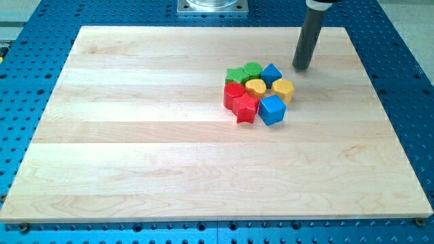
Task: Separate the red blocks
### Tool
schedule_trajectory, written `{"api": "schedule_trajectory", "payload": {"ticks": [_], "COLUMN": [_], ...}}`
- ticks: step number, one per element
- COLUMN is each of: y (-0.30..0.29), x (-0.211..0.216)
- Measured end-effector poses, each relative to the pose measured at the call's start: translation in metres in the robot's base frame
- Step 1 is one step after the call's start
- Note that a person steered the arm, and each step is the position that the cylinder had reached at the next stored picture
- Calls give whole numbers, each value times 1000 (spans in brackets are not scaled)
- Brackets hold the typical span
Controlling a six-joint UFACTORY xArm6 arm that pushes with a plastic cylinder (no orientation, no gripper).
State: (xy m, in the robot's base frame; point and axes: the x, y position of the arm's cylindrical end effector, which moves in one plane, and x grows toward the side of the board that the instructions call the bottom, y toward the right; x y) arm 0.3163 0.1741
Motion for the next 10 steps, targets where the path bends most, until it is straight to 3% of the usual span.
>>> {"api": "schedule_trajectory", "payload": {"ticks": [1,2,3,5,6,9,10], "y": [-1,-16,-35,-76,-122,-139,-169], "x": [1,75,118,125,113,70,58]}}
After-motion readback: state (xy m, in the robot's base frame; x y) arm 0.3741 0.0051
